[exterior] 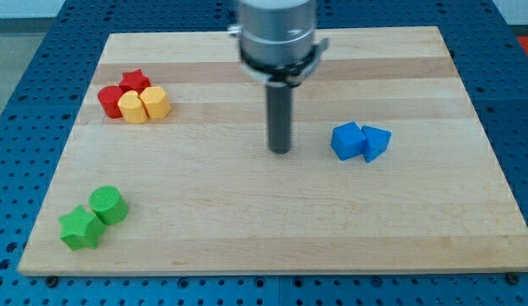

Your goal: Push the blue cube into the green circle

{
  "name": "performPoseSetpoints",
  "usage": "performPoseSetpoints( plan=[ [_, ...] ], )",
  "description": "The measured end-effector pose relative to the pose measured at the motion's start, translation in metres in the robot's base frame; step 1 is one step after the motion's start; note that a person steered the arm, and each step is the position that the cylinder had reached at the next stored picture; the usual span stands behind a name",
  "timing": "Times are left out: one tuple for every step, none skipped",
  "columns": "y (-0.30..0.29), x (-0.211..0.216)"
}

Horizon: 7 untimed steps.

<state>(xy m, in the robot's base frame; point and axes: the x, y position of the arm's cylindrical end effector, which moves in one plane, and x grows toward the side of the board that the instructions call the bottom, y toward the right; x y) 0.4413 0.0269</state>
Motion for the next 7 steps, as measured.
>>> performPoseSetpoints(
  plan=[
    [0.053, -0.044],
    [0.124, -0.058],
    [0.158, -0.04],
    [0.149, 0.006],
    [0.144, 0.016],
    [0.13, 0.016],
    [0.106, 0.016]
  ],
)
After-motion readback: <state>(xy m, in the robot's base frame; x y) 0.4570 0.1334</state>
